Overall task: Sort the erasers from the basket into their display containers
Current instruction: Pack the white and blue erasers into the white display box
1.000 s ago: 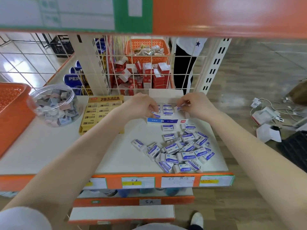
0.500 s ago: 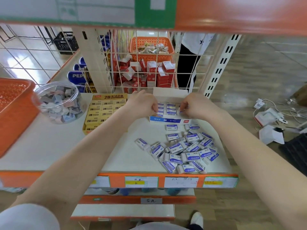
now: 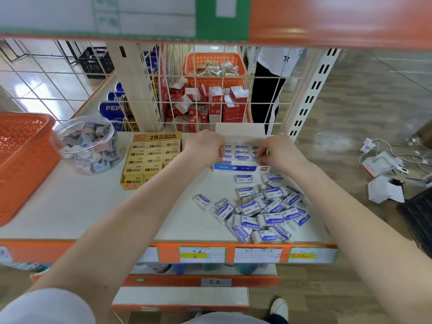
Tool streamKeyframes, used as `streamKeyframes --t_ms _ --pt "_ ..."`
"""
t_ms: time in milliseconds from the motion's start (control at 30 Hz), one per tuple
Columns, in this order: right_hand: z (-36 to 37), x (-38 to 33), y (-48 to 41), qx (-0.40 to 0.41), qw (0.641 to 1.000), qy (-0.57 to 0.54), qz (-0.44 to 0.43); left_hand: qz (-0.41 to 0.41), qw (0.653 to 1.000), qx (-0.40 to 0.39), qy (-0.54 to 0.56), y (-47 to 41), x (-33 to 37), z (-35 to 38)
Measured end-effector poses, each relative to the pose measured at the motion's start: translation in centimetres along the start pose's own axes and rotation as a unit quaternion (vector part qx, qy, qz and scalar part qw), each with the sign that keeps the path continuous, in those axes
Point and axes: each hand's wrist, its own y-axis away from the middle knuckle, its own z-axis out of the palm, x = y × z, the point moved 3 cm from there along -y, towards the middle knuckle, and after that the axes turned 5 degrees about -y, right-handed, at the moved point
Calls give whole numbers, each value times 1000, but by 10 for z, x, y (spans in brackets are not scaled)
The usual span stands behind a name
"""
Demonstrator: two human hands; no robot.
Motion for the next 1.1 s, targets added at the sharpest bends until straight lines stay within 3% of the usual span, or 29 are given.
streamKeyframes --t_ms 167,300,400,467,600,767,933,1033,1100 --pt "-6 -4 7 -22 999 12 -27 29 999 -21 35 7 -6 -6" --pt "-19 -16 35 88 989 -96 -67 37 991 55 116 25 -14 -10" --pt "-21 -26 53 -1 975 -209 -78 60 977 86 188 43 -11 -15" --pt "-17 -30 57 -63 982 -157 -81 76 971 59 217 52 -5 -15" --pt "-5 -38 57 -99 991 -14 -88 70 968 -45 238 62 5 5" --pt "4 -43 60 -88 991 6 -103 76 973 -62 210 64 12 29" --pt "-6 -29 62 -63 989 -117 -62 87 978 -49 186 65 23 30" --pt "-13 -23 67 -76 965 -247 -48 117 977 -47 175 64 33 27" --pt "-15 -21 70 -81 960 -264 -45 124 977 -48 169 61 37 26"
